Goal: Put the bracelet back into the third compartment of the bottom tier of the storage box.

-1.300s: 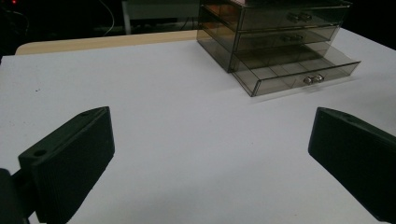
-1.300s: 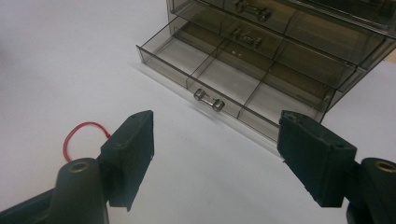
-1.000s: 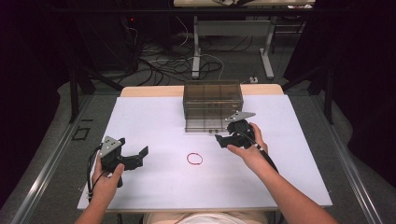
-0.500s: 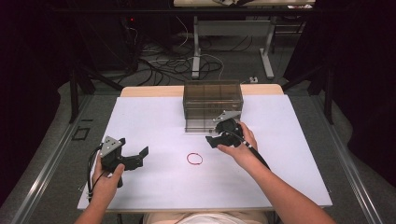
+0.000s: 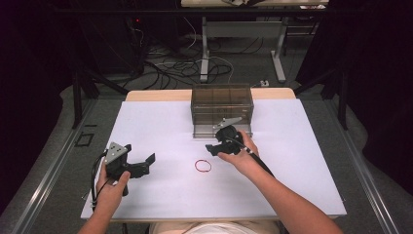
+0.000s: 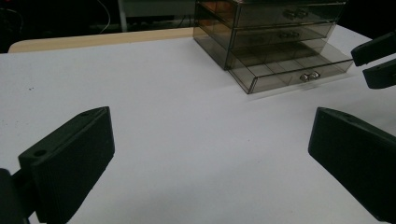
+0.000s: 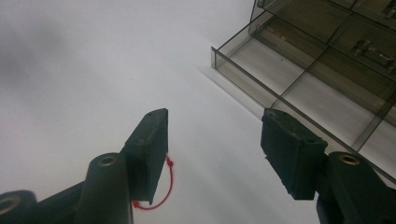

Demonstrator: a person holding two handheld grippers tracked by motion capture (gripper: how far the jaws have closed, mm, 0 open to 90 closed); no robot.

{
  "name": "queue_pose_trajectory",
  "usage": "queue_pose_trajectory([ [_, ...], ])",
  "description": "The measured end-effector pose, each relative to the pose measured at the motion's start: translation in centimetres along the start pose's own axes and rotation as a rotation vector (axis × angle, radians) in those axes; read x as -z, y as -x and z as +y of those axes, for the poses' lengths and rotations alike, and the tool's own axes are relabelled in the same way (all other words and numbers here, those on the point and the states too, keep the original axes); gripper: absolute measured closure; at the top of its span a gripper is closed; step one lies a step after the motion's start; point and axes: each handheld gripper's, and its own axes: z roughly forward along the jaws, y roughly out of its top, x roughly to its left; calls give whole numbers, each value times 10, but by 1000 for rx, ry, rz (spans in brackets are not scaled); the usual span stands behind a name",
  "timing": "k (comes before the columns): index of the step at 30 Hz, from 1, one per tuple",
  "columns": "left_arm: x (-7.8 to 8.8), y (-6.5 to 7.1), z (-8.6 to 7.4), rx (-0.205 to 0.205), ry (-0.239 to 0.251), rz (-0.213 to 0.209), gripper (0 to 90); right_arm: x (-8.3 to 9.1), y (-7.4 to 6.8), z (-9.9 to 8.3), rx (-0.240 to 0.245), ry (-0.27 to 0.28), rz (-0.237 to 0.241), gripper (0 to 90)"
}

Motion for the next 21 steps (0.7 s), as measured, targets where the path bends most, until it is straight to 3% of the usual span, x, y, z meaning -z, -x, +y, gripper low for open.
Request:
queue_pose_trajectory([
  [5,0,0,0,1,0,-1,4,-9,-2,-1,-10,16,6,443],
  [6,0,0,0,0,0,-1,4,-9,-2,0,-11,-17,12,445],
  [9,0,0,0,1,0,-2,4,-13,-4,-1,-11,-20,9,460],
  [10,0,0,0,0,0,-1,4,-14,-4,0,-6,-43,13,468],
  [18,0,0,0,-1,0,-2,4,-24,-10,-2,17,-80,18,550],
  [19,0,0,0,-2,-1,-2,4,-28,-11,-3,4,-52,24,564],
  [21,0,0,0,-2,-1,-2,4,-28,-12,-2,-2,-87,28,590],
])
